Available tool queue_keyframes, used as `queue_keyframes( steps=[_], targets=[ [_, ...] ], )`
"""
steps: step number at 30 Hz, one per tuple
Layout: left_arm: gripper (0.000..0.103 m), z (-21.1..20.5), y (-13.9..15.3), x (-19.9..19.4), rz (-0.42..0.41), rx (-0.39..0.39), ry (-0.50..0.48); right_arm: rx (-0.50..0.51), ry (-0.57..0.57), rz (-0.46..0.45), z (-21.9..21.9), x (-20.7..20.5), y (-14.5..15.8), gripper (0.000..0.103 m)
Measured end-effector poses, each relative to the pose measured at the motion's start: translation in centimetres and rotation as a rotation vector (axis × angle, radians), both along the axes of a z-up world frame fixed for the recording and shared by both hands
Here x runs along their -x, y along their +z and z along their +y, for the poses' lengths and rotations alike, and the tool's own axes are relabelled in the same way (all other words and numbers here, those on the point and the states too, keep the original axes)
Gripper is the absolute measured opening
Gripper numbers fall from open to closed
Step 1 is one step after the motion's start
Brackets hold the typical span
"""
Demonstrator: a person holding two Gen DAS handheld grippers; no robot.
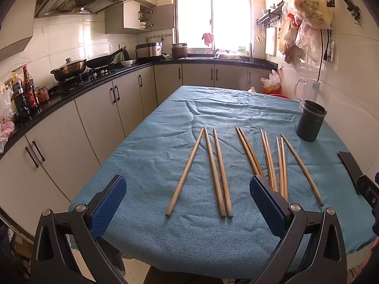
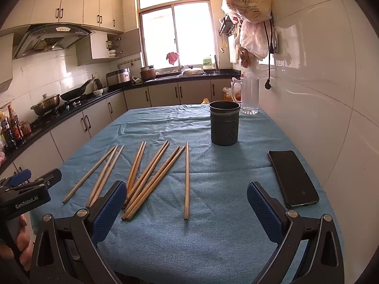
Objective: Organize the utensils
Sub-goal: 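Lower the left gripper onto one chopstick while the right gripper lowers onto another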
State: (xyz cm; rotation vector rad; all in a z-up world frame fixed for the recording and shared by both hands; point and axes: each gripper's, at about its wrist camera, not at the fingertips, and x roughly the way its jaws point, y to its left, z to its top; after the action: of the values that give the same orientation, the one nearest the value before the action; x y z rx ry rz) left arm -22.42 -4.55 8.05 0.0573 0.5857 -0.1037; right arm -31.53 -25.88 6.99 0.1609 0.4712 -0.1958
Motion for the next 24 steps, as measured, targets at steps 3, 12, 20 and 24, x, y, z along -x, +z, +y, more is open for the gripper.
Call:
queue_keyframes(
  steps=[3,12,20,24],
  targets=[
    [0.103,0.0,-0.2,-0.2,0.011,0.004,-0.006,-0.004,0.002,0.002,-0.1,-0.1,0.0,0.103],
    [0.103,3.1,-0.2,-4.4,0.131,0.055,-0.036,-0.001,0.081,0.07,-1.2,-2.4,0.0,0.08],
    [0.069,4.9,-0.5,-11.1,0.336,0.141,-0.094,-0.189,0.199,0.253,-4.9,-9.1,-0.2,0.049],
    [0.064,3.9,-1.3,-14.2,0.426,0.133,-0.146,-0.279,0.228,0.33,-6.1,-12.6,-0.6,0.042]
  ],
)
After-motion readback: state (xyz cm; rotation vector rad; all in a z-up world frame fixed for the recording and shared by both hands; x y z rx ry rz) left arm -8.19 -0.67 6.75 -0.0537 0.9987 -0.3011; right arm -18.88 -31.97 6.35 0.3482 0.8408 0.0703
